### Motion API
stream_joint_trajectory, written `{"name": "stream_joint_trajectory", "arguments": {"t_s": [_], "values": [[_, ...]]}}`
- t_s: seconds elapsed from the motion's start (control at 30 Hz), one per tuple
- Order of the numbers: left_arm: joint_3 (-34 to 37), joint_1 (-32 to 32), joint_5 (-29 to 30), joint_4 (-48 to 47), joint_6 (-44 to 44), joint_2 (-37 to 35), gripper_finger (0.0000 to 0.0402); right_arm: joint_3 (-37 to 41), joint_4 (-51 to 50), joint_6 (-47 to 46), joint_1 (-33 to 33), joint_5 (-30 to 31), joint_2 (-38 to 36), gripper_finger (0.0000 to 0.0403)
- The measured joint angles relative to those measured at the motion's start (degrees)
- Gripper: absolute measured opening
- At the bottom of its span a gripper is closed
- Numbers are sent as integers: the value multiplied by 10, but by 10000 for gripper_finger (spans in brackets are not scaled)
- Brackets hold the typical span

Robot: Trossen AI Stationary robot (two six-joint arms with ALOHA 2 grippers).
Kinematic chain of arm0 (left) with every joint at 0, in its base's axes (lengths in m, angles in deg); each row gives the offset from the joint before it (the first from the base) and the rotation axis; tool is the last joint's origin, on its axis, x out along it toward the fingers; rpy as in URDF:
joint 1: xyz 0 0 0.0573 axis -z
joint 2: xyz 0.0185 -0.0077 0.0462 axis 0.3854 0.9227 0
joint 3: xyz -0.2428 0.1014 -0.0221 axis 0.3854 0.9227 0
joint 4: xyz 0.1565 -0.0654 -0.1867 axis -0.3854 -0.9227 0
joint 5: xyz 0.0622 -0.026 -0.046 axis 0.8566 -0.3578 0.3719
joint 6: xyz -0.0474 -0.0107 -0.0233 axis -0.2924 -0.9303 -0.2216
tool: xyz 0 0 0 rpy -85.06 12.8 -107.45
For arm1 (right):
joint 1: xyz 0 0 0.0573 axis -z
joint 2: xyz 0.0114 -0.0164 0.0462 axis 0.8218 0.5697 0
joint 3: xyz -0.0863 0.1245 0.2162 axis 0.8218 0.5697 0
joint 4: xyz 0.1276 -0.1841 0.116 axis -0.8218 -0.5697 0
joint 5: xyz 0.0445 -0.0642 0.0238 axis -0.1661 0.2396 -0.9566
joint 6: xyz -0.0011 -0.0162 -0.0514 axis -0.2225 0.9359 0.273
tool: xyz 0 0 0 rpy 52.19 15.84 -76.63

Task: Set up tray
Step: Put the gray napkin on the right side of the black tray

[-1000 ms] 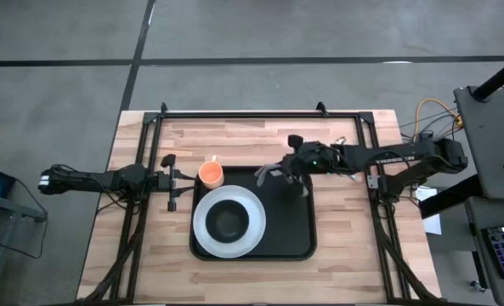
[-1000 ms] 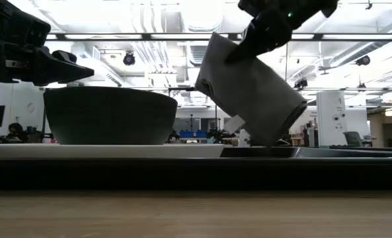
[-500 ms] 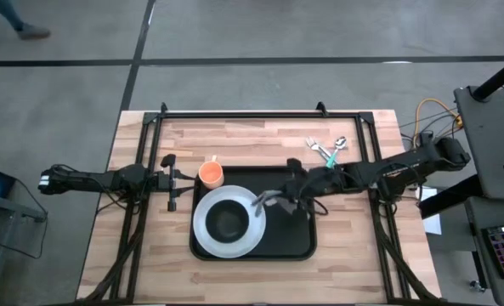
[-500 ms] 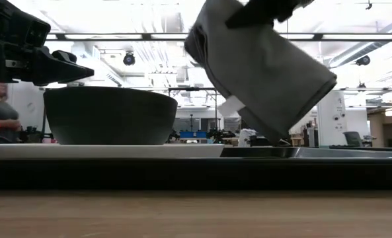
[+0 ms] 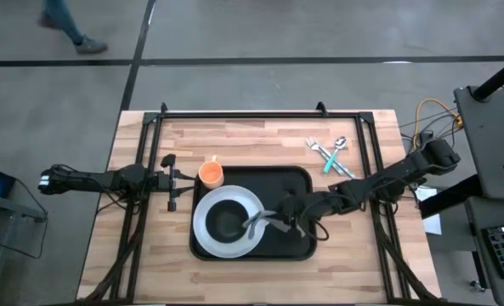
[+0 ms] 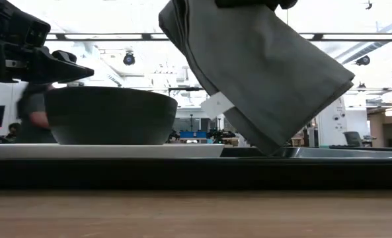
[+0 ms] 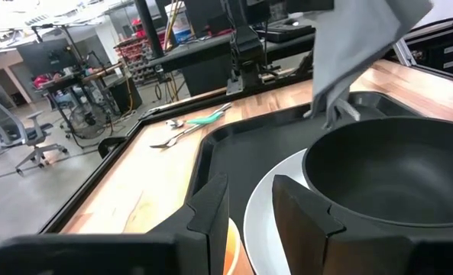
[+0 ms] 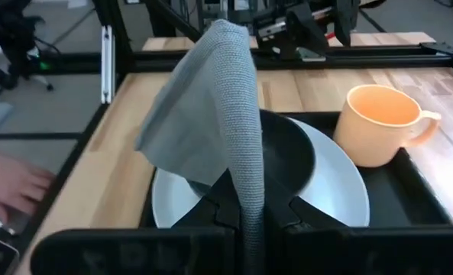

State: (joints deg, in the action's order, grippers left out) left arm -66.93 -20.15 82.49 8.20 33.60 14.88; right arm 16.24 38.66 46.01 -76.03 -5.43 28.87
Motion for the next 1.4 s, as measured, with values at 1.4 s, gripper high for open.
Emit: {"name": "stream_joint_trajectory", "arguments": {"t_s": [1.4], "values": [[0, 0, 0, 0, 0, 0, 84, 205, 372, -399, -84, 202, 14, 9]]}}
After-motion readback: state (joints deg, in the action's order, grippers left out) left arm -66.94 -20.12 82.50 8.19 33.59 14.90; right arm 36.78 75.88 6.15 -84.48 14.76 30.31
